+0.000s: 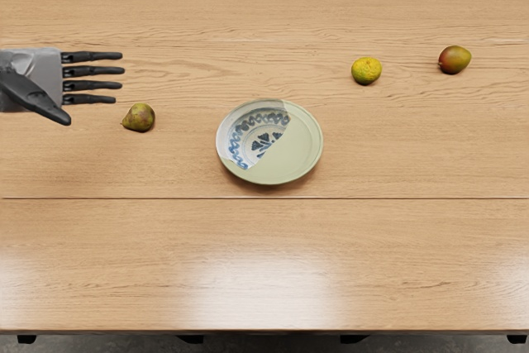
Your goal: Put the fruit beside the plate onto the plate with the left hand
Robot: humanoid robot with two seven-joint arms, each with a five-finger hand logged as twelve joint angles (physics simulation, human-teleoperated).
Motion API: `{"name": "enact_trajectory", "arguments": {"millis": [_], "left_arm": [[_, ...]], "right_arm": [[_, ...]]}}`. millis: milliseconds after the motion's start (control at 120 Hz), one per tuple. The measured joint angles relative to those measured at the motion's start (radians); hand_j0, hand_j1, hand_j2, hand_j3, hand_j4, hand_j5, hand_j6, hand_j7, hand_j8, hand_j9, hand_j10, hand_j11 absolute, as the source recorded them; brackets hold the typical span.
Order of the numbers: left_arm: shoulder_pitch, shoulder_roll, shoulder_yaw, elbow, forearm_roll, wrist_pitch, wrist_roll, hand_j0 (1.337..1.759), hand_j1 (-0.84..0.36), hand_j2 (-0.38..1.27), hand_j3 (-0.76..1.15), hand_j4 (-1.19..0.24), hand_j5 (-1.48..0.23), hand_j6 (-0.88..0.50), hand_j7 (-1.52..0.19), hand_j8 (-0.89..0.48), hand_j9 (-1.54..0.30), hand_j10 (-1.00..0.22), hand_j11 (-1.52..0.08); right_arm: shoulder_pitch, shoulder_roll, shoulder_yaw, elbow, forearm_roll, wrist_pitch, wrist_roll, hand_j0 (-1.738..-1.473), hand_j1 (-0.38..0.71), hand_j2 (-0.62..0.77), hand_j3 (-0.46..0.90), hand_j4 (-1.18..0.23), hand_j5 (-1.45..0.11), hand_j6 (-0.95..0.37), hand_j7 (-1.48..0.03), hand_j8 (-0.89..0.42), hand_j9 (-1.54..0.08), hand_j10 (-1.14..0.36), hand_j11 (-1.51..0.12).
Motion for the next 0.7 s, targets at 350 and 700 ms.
{"name": "enact_trajectory", "arguments": {"millis": [350,700], "left_arm": [[-0.041,-0.048,-0.035,-0.05,0.184,0.0,0.0,1.658,0.33,0.0,0.0,-0.02,-0.02,-0.01,-0.02,-0.02,-0.02,-0.02,-0.02],[-0.148,-0.306,-0.045,0.013,0.814,0.048,0.133,1.658,0.32,0.0,0.0,-0.03,-0.03,-0.03,-0.03,-0.03,-0.03,-0.03,-0.03]], "right_arm": [[0.007,0.0,-0.002,0.0,-0.002,0.003,0.0,-1.658,-0.35,0.0,0.0,0.0,0.0,0.0,0.0,0.0,0.0,0.0,0.0],[0.007,0.0,-0.003,0.001,-0.003,0.005,0.0,-1.658,-0.35,0.0,0.0,0.0,0.0,0.0,0.0,0.0,0.0,0.0,0.0]]}}
